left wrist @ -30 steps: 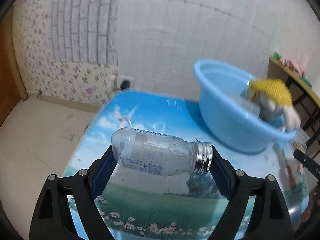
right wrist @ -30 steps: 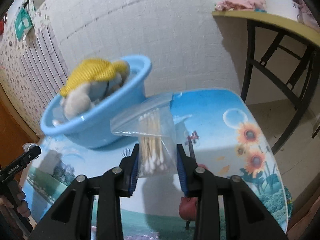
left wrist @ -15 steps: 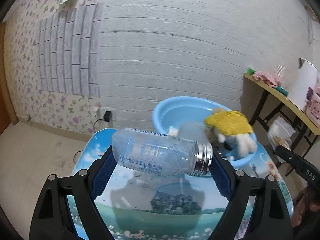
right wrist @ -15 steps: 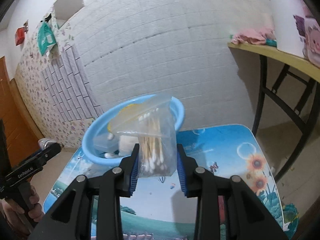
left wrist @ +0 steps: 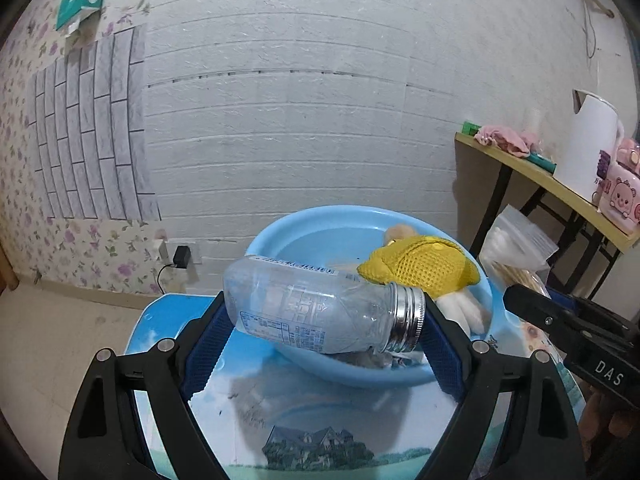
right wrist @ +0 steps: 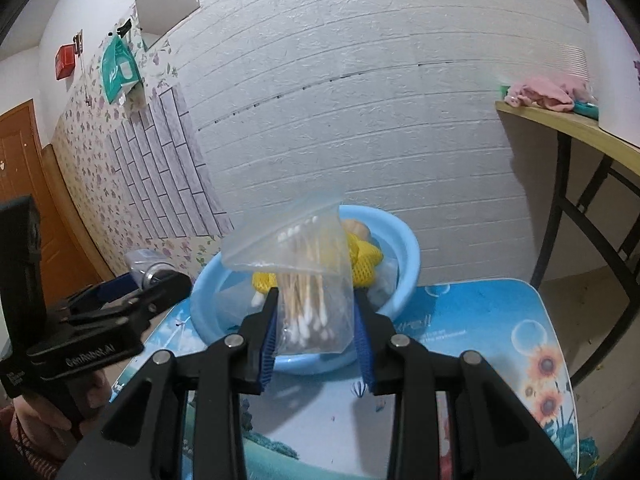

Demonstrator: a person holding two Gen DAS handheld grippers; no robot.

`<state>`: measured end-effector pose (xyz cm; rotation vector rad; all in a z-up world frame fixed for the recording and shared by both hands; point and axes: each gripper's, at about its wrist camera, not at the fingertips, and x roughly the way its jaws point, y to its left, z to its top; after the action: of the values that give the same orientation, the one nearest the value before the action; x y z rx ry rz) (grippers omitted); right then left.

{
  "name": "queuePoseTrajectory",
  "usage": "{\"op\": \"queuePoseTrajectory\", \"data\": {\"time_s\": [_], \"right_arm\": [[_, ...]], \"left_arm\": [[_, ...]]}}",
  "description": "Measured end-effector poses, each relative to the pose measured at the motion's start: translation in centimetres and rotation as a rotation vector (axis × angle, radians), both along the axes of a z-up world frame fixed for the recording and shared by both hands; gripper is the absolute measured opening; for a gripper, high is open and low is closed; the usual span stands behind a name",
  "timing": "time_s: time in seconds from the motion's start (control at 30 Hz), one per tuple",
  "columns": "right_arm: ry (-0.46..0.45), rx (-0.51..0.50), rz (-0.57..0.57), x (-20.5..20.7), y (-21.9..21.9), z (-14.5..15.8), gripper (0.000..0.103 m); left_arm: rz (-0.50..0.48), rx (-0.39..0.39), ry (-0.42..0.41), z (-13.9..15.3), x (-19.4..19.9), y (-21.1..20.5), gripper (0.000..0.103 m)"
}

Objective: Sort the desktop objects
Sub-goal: 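Carry the bottle and swab bag over the blue basin and open both grippers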

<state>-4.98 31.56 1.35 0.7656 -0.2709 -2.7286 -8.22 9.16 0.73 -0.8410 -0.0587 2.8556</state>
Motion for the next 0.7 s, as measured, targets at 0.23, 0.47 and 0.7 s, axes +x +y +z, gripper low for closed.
{"op": "queuePoseTrajectory", "data": {"time_s": [0.23,0.47,0.7], "right_arm": [[0.026,0.001,0.02,-3.3,-0.8,0.9,0.033],[0.06,0.018,0.091,-7.0,-2.7,2.0,0.033],[0.001,0.071,0.209,-8.5,-5.2,1.5,0.037]], "left_arm": [[-0.077,-0.047,-0.032,-0.5,-4.6,1.4,0.088],[-0.135,-0.088,-0.008,-0.5,-6.1,1.9,0.099],[-0.12,-0.079,-0.029,-1.0,-5.7,1.0,0.1]]}}
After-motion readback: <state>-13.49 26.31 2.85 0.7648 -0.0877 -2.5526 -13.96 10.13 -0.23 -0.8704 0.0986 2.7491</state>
